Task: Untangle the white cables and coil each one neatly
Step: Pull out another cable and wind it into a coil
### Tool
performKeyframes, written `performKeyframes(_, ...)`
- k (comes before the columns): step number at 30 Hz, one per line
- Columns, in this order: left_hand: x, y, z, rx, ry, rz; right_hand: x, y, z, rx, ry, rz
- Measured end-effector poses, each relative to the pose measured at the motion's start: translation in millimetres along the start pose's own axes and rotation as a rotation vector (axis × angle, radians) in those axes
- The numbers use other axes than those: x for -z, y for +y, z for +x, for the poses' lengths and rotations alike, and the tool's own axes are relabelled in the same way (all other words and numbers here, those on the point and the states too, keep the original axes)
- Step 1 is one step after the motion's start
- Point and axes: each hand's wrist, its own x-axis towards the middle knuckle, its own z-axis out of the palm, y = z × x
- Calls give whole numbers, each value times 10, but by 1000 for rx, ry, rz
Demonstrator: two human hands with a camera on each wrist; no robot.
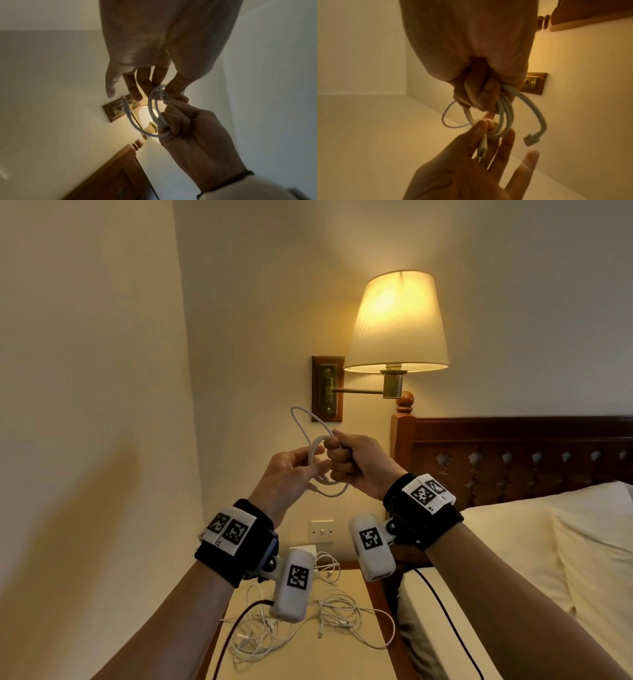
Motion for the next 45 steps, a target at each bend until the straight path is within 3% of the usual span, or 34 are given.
performKeyframes(8,-9,-86,24,-264,478,694,57,-17,125,77,34,-8)
performKeyframes(11,3,-99,60,-271,407,893,81,40,153,60,58,-8)
performKeyframes(14,10,-95,121,-215,223,841,93,77,170,57,72,25)
performKeyframes(17,47,-130,74,-244,31,769,129,53,174,77,97,90)
performKeyframes(22,140,-445,-148,-303,-148,857,215,-53,151,101,89,135)
performKeyframes(27,190,-541,-257,-166,-307,879,171,33,114,81,53,32)
performKeyframes(30,242,-286,-240,-114,-241,747,138,86,110,62,0,-32)
performKeyframes(31,250,-195,-220,-131,-142,680,129,89,111,57,-18,-44)
performKeyframes(34,259,26,-102,-280,333,573,97,80,100,55,-50,-57)
performKeyframes(35,246,78,-78,-302,424,544,83,77,90,64,-57,-56)
performKeyframes(36,226,110,-60,-282,427,528,70,74,83,80,-62,-52)
performKeyframes(40,9,4,-149,-93,105,476,42,25,76,175,-87,-11)
performKeyframes(43,-86,-97,-205,-104,37,617,41,13,85,199,-84,15)
performKeyframes(45,-89,-139,-206,-183,37,608,47,0,75,210,-77,17)
